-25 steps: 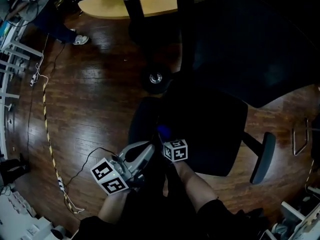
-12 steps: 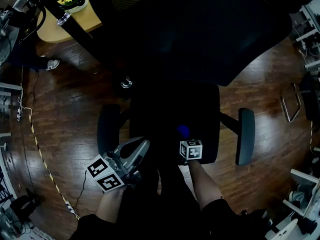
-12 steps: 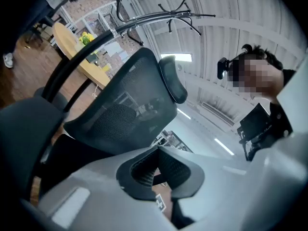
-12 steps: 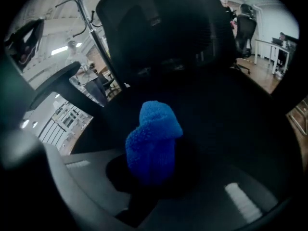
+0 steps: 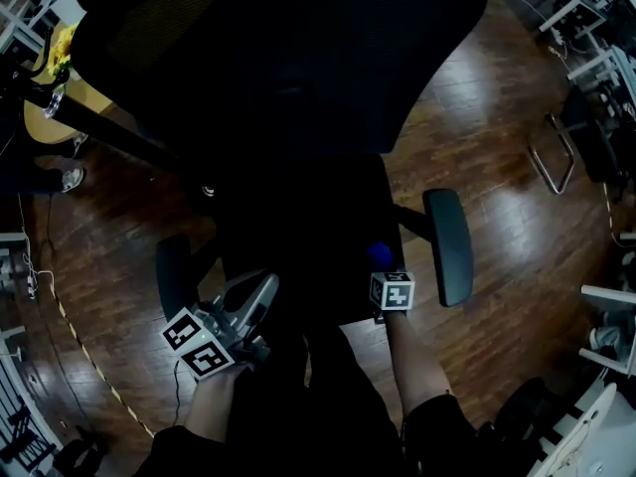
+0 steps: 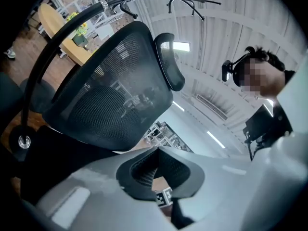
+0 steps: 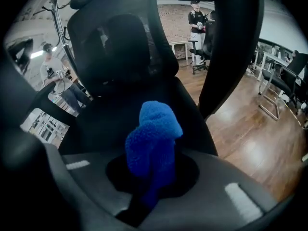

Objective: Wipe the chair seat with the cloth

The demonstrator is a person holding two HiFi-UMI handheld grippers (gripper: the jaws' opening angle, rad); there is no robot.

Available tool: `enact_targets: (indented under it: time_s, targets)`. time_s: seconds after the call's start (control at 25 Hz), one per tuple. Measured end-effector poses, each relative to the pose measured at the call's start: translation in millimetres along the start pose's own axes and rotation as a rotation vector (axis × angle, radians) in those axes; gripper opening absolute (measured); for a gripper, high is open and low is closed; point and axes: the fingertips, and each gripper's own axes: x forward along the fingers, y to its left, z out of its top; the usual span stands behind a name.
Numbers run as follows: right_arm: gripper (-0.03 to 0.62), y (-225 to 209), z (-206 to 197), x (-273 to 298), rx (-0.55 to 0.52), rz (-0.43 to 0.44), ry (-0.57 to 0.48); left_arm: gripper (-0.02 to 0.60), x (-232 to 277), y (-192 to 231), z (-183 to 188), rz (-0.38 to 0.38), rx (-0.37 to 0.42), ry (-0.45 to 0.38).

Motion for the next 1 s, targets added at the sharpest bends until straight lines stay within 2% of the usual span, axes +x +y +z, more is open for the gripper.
enact_targets:
  time_s: [0.2, 0.28, 0.44, 0.64, 0.76, 0.88, 1.0]
  targets:
    - [0.035, -4, 1, -1, 0.012, -0.015, -0.007, -0.009, -8, 1, 6, 0.017, 0.003, -0.025]
    - [0.035, 12, 6, 1, 0.033, 0.019, -0.024, -0.009, -18, 5, 9, 0.036, 0.003, -0.045]
    - [0.035, 97, 16, 6, -0.047, 0.175, -0.011, -0.009, -44, 9, 14, 0.082, -0.003, -0.108]
    - [0.035, 247, -27, 30, -0.195, 0.44, 0.101, -0.009, -98, 21, 32, 0.194, 0.005, -0.226]
    - [0.035, 319, -60, 34, -0.267, 0.553, 0.175, -0.009, -125, 26, 40, 0.236, 0.009, -0.266]
    - [0.035, 362, -89, 30, -0.328, 0.624, 0.254, -0.009, -144, 28, 47, 0.278, 0.001, -0.301]
    - [0.035, 371, -107, 28, -0.39, 0.648, 0.276, -0.009, -155, 29, 47, 0.307, -0.001, -0.309]
